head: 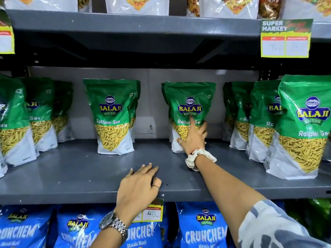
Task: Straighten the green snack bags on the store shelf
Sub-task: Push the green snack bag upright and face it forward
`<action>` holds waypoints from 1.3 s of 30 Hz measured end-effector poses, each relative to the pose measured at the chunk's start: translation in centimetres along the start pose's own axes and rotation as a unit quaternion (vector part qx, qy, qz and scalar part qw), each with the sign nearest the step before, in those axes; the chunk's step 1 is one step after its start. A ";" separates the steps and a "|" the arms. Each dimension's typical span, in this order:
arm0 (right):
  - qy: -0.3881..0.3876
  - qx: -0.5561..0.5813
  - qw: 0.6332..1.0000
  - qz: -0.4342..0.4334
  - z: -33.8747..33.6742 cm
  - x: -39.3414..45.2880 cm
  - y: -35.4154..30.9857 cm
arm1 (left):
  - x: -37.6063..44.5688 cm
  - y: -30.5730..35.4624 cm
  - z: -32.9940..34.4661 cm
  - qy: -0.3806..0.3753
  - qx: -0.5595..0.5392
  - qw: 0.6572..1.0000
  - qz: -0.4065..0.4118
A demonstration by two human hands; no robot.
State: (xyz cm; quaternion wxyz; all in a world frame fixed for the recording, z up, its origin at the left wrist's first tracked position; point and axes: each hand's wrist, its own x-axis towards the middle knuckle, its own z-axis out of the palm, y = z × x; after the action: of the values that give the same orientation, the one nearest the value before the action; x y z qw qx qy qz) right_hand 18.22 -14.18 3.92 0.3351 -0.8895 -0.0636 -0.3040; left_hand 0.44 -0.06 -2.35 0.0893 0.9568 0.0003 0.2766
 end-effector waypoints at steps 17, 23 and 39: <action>0.019 0.028 0.999 -0.041 -5.4 -5.7 0.3 | 0.0 0.0 0.0 -0.019 0.017 1.000 0.006; 0.032 0.016 0.998 -0.044 -7.7 -8.6 0.2 | 0.0 -0.1 -0.1 -0.034 0.017 0.999 0.006; 0.056 0.018 0.996 -0.065 -10.5 -12.1 0.7 | 0.0 0.0 -0.6 -0.053 0.005 0.999 0.007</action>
State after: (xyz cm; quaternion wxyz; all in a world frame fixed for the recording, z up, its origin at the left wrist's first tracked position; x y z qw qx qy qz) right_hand 3.44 -20.26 2.64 0.3337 -0.8586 -0.1079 -0.3738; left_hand 0.13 0.06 -1.88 0.0825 0.9705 -0.0098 0.2265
